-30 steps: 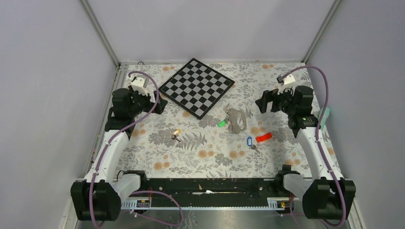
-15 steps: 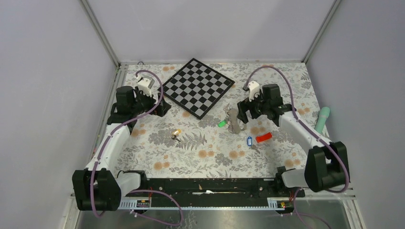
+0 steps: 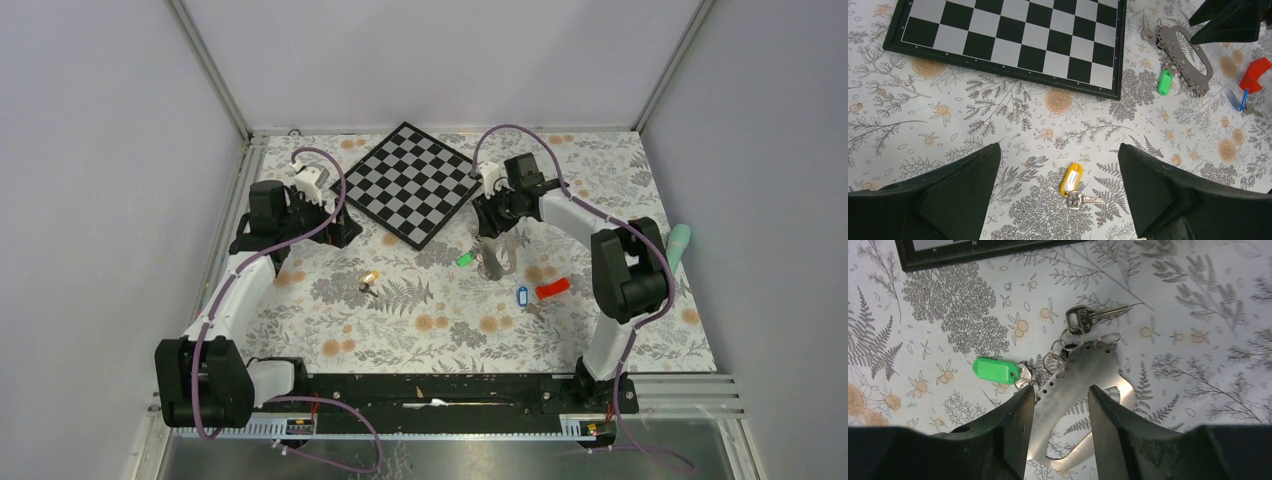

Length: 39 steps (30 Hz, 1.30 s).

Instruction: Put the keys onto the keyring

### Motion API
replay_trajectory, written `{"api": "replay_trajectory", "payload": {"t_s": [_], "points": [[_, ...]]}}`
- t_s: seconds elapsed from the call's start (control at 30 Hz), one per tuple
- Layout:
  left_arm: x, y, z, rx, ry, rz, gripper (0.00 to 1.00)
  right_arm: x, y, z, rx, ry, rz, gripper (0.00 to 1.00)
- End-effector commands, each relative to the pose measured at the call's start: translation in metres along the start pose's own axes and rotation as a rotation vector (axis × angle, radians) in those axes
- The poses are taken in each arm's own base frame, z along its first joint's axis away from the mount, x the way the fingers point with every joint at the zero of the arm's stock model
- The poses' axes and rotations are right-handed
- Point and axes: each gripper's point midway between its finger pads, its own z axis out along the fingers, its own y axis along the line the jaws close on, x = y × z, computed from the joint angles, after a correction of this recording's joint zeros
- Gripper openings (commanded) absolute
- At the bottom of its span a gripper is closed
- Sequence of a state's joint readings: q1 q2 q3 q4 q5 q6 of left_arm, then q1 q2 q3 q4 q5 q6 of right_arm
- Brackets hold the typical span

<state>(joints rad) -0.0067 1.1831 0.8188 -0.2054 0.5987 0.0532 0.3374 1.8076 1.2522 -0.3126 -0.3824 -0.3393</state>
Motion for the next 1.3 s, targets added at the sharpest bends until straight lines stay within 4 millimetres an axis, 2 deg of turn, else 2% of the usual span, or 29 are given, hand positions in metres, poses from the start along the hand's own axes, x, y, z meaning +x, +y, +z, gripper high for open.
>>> {"api": "replay_trajectory", "payload": {"t_s": [0.0,0.17,0.37,0.5,0.7,0.97,1.27], "points": [[-0.02,-0.003,-0.001,0.03,-0.042,0.044,0.99,0.002,0.008,0.002,-0.012,0.056,-0.06,0.51],[-0.018,-0.003,-0.001,0.031,-0.038,0.044,0.99,0.016,0.018,0.005,-0.032,0.089,-0.099,0.51],[-0.018,-0.004,-0.002,0.034,-0.041,0.052,0.99,0.013,0.02,0.004,-0.038,0.094,-0.116,0.48],[-0.018,-0.004,-0.002,0.03,-0.042,0.052,0.99,0.01,0.024,-0.004,-0.043,0.094,-0.122,0.48],[-0.019,-0.003,-0.002,0.031,-0.042,0.053,0.99,0.034,0.036,-0.008,-0.085,0.123,-0.133,0.5],[-0.017,-0.004,-0.001,0.036,-0.039,0.051,0.99,0.052,0.061,-0.007,-0.236,0.163,-0.132,0.5],[-0.016,-0.005,-0.001,0.043,-0.035,0.05,0.99,0.07,0.065,-0.002,-0.269,0.225,-0.166,0.51]]}}
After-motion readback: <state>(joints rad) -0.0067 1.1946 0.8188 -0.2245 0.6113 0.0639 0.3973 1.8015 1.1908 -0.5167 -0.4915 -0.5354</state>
